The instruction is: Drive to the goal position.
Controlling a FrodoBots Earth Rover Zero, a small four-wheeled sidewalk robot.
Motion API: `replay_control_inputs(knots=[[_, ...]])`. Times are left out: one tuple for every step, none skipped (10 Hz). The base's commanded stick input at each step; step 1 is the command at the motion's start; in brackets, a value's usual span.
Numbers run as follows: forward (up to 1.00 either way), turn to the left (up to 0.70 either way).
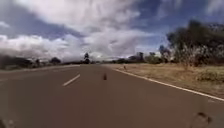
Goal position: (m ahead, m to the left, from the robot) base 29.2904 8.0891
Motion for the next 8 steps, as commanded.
replay_control_inputs(knots=[[0.70, 0.00], [0.70, 0.00], [0.70, 0.00], [0.70, 0.00], [0.70, 0.00], [0.70, 0.00], [0.70, 0.00], [0.70, 0.00]])
